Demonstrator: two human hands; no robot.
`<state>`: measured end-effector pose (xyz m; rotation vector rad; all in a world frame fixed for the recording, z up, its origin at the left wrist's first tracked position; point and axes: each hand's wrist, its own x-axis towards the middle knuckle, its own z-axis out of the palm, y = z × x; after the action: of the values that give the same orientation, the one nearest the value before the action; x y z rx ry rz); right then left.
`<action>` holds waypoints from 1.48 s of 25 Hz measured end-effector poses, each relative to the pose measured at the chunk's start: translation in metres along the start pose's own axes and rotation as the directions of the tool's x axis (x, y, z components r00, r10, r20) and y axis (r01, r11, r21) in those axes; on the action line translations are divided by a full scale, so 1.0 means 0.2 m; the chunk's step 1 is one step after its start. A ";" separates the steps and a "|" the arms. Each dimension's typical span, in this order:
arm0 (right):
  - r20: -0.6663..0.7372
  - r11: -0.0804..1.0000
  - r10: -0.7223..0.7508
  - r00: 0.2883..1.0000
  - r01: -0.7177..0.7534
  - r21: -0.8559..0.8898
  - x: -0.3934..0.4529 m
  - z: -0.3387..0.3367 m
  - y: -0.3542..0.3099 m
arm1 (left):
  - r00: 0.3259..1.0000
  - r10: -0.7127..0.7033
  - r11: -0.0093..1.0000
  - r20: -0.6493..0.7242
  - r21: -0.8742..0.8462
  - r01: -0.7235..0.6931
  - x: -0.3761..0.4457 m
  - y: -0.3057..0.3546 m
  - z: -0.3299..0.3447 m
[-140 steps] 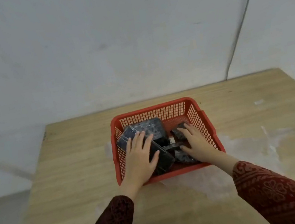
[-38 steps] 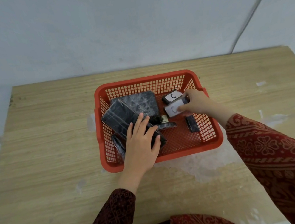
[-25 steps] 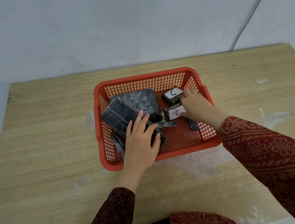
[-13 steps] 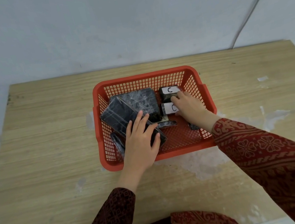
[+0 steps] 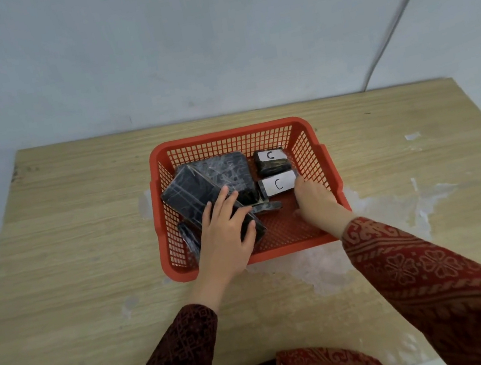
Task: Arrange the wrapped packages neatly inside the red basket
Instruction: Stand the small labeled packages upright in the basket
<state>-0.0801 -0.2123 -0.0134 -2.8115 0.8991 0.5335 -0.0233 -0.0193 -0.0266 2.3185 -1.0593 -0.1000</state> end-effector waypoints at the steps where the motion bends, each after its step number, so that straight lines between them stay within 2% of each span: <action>1: -0.002 1.000 -0.001 1.000 0.001 0.003 0.00 -0.01 0.00 | 1.000 -0.003 1.000 -0.003 -0.001 0.003 0.00 0.00 0.00; 4: 0.023 0.992 -0.037 0.999 0.034 0.121 0.00 -0.06 0.04 | 1.000 -0.006 1.000 -0.004 0.000 0.006 0.00 0.00 0.00; 8: 0.100 0.929 -0.181 0.978 0.137 0.345 0.02 -0.18 0.13 | 1.000 -0.004 1.000 -0.010 0.006 0.004 0.00 -0.01 0.00; 15: 0.109 0.927 -0.301 0.947 0.264 0.267 0.10 -0.26 0.13 | 1.000 0.001 1.000 -0.009 0.011 -0.001 0.00 0.00 0.01; 18: 0.072 0.940 -0.325 0.943 0.314 0.131 0.12 -0.24 0.10 | 1.000 -0.005 1.000 -0.013 0.008 0.005 -0.01 -0.01 0.00; 20: 0.080 0.939 -0.336 0.939 0.340 -0.057 0.13 -0.25 0.11 | 1.000 -0.003 1.000 -0.013 0.010 0.003 -0.01 -0.01 0.00; 21: 0.115 0.909 -0.356 0.927 0.372 -0.186 0.13 -0.25 0.11 | 1.000 -0.003 1.000 -0.011 0.014 0.003 0.00 -0.01 0.00; 23: 0.164 0.784 -0.425 0.890 0.453 -0.424 0.13 -0.25 0.09 | 1.000 -0.002 1.000 -0.008 0.020 0.002 0.00 -0.01 0.00; 26: 0.187 0.641 -0.537 0.823 0.542 -0.543 0.12 -0.19 0.01 | 1.000 -0.004 1.000 -0.007 0.019 0.004 0.00 -0.01 0.00; 28: 0.161 0.637 -0.600 0.784 0.590 -0.496 0.12 -0.13 -0.02 | 1.000 -0.006 1.000 -0.002 0.021 0.006 0.00 0.00 0.01; 31: -0.012 0.759 -0.633 0.774 0.618 -0.205 0.12 -0.10 -0.01 | 1.000 -0.009 1.000 -0.002 0.029 0.009 0.00 -0.01 0.01; 34: -0.138 0.787 -0.601 0.787 0.613 0.065 0.09 -0.07 0.03 | 1.000 -0.007 0.999 -0.005 0.031 0.007 0.00 -0.01 0.01; 36: -0.286 0.806 -0.534 0.796 0.581 0.113 0.08 -0.03 0.06 | 1.000 -0.006 1.000 -0.001 0.024 0.006 0.00 -0.01 0.01; 37: -0.324 0.842 -0.464 0.824 0.524 0.128 0.08 -0.01 0.08 | 1.000 -0.008 1.000 -0.001 0.021 0.008 0.00 -0.01 0.01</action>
<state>-0.0770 -0.2349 -0.0174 -2.7911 0.1967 -0.0403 -0.0227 -0.0189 -0.0286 2.3413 -1.0560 -0.0912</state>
